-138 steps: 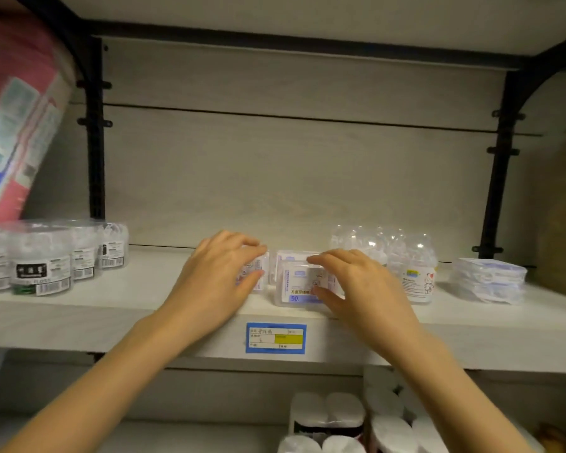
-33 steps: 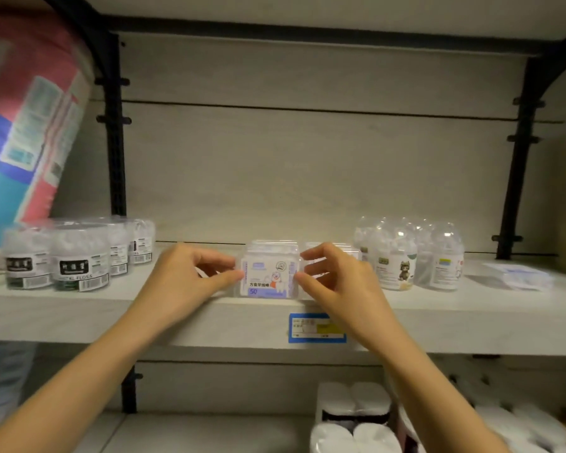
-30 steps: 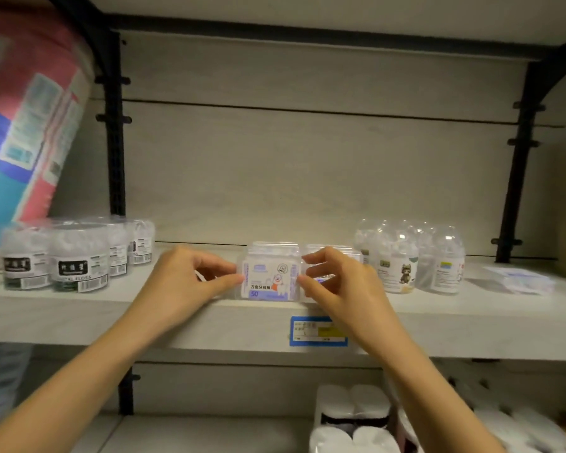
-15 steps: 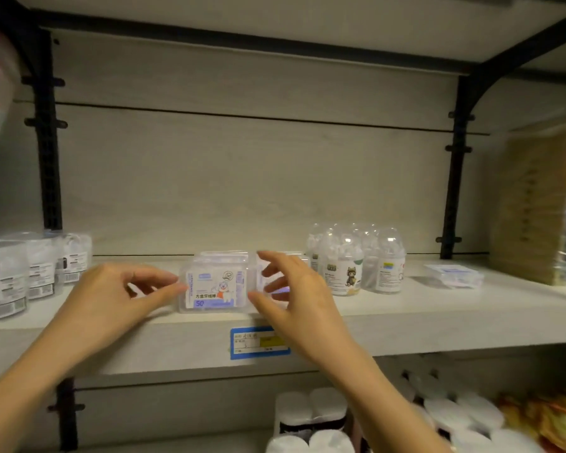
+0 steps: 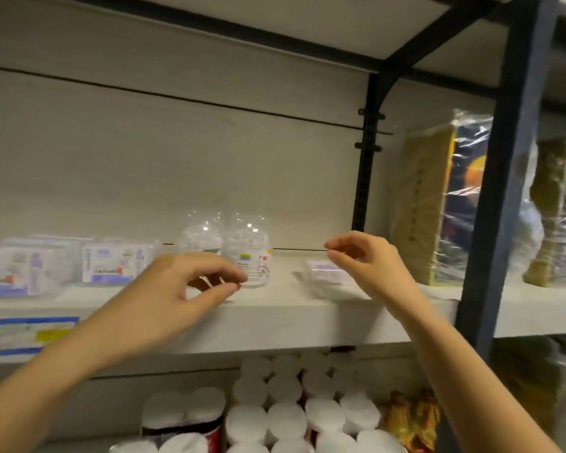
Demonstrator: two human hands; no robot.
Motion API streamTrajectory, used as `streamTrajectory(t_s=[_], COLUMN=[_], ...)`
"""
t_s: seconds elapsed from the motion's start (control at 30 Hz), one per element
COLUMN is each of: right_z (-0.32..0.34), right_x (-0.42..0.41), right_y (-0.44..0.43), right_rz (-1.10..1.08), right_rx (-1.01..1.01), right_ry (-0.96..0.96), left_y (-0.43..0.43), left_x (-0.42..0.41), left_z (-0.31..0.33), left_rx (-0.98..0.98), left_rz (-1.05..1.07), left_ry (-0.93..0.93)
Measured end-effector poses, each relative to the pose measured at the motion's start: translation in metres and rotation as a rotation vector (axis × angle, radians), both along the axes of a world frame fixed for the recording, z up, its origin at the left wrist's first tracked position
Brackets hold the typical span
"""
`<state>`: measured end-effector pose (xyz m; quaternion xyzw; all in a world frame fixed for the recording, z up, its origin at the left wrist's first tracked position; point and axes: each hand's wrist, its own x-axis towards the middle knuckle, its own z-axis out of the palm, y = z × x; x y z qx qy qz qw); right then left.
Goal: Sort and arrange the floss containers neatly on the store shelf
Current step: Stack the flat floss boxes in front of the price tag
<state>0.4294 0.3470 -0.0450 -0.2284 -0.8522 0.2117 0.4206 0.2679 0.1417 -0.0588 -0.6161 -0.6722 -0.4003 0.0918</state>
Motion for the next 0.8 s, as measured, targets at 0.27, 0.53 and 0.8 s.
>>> streamTrajectory(t_s=[0.27,0.53,0.8], right_z=[0.009,-0.003,-0.018], right_x=[-0.014,-0.001,0.051], right_y=[0.102,0.100,0.045], right_rz=[0.077,0.199,0.408], right_rx=[-0.182,-0.005,0.084], right_ry=[-0.633,-0.263,0.189], left_y=[0.124,0.148,0.102], left_x=[0.045,0.038,0.072], left_z=[0.019,0.013,0.002], left_rx=[-0.278,-0.433,0.152], left_rz=[0.086,0.201,-0.226], left_ry=[-0.057,-0.166,-0.585])
